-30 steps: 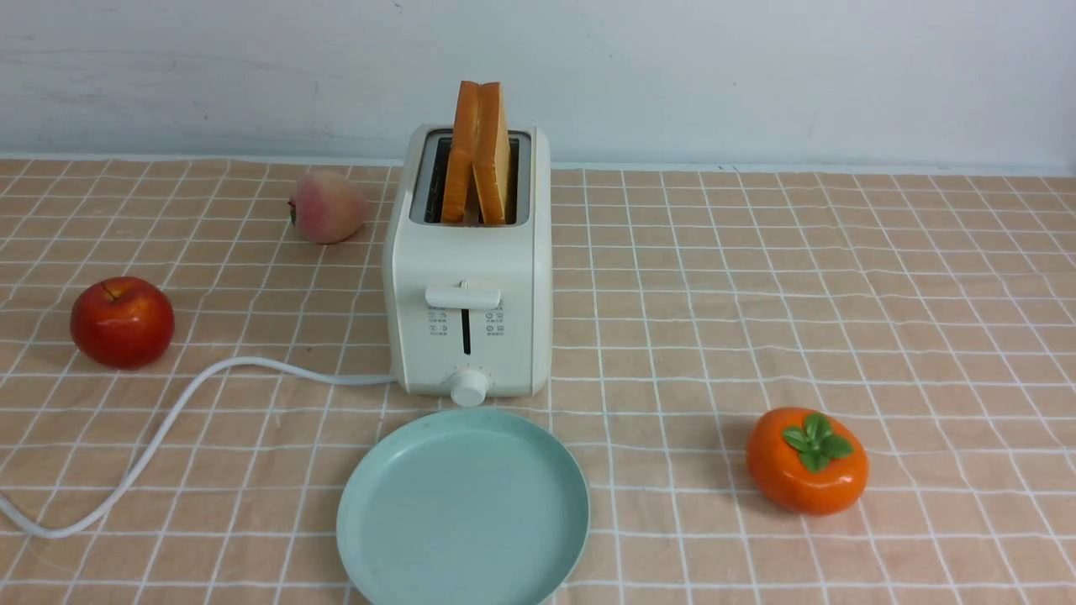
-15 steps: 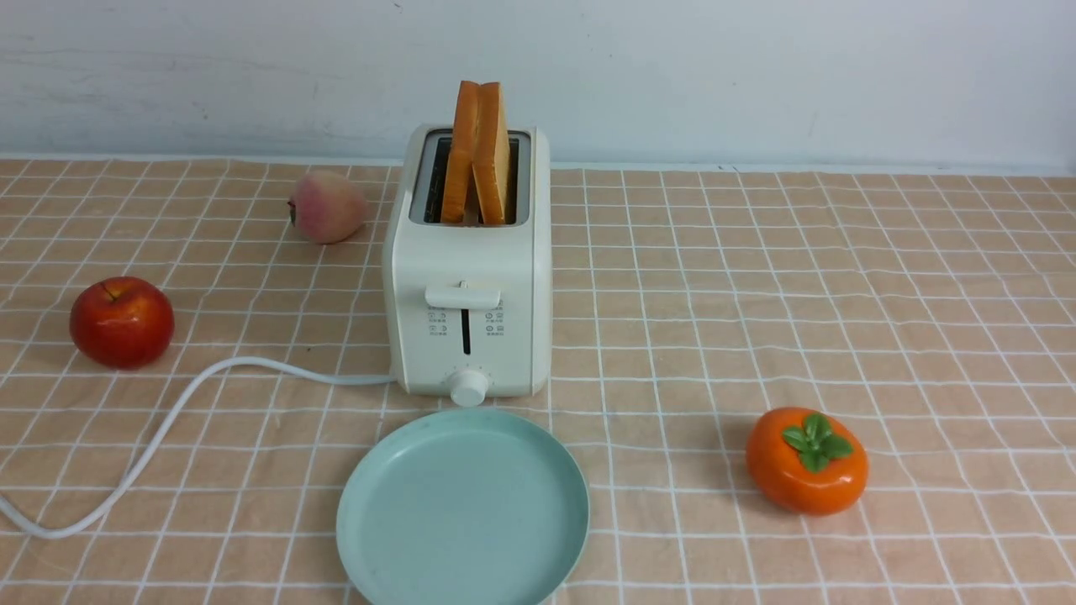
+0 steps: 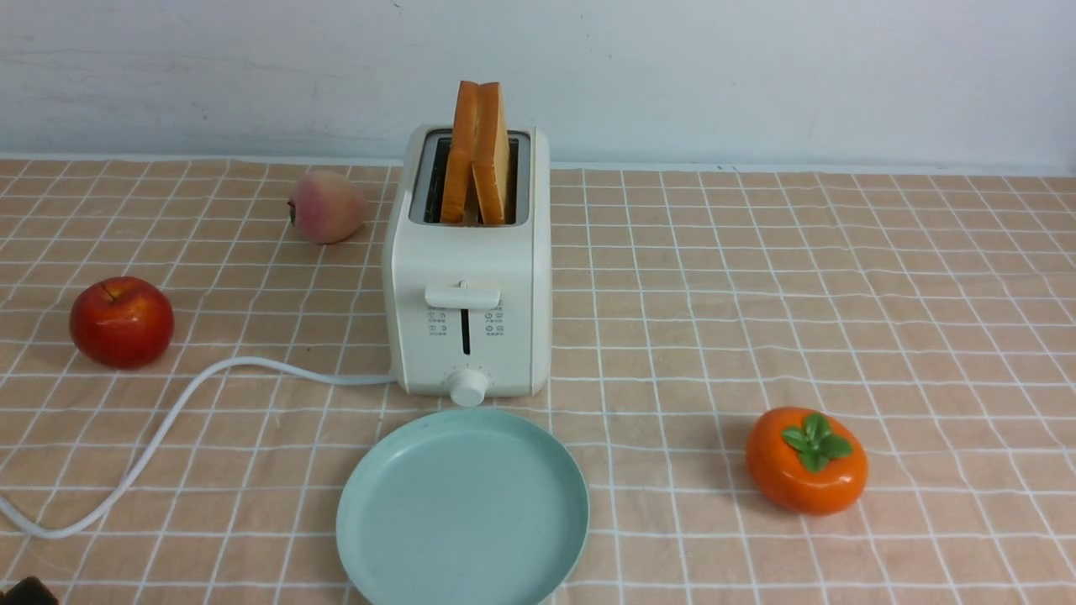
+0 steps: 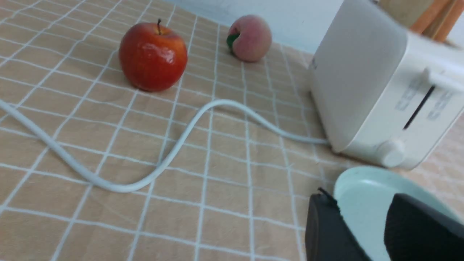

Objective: Take toasted bread from bread machine on light coffee tablecloth place on plate.
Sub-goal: 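Reach for a toast slice standing in the toaster with the left gripper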

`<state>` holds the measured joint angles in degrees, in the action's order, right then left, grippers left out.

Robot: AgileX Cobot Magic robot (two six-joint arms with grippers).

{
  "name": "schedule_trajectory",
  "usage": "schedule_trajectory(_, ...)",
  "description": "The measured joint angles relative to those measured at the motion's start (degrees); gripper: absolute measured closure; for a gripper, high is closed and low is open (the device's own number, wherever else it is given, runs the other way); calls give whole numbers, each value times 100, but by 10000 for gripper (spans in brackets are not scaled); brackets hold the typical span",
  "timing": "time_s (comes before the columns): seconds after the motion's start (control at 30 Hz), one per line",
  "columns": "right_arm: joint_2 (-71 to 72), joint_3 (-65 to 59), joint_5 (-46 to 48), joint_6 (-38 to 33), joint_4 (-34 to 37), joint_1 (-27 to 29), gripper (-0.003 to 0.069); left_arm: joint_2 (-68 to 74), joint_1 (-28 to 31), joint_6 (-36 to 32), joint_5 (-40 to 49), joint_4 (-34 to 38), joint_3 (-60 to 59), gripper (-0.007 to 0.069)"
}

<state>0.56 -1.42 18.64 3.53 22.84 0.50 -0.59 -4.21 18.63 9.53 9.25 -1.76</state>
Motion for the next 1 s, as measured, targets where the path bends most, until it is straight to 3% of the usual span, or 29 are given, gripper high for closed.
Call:
schedule_trajectory(0.2,0,1,-581,370,2269,0,419,0,0,67,-261,525,0,386)
schedule_trajectory(0.3,0,1,-730,370,3035,0,419,0,0,366,-443,914,0,386)
schedule_trajectory(0.5,0,1,-955,370,3455,0,419,0,0,987,-795,1545,0,386)
schedule_trajectory(0.57,0,211,-925,337,3707,1,421,0,0,1425,-1663,1887,0,410)
schedule_trajectory(0.63,0,690,-702,77,3762,12,435,0,0,1653,-2187,1974,131,470)
schedule_trajectory(0.7,-25,1376,-489,-436,3761,22,471,0,0,1709,-2461,1884,530,581)
schedule_trajectory(0.77,-118,1903,-318,-874,3722,28,503,0,0,1722,-2467,1733,815,624)
schedule_trajectory(0.8,-358,2618,-26,-1514,3619,28,558,80,0,1753,-2115,1462,1440,638)
schedule_trajectory(0.9,-1011,3724,673,-2449,3455,28,657,572,0,1773,-735,1008,2650,638)
schedule_trajectory(0.93,-1411,4150,1100,-2661,3406,28,672,994,0,1709,254,791,3274,638)
schedule_trajectory(1.0,-1648,4354,1366,-2704,3383,28,673,1355,0,1583,1003,647,3701,638)
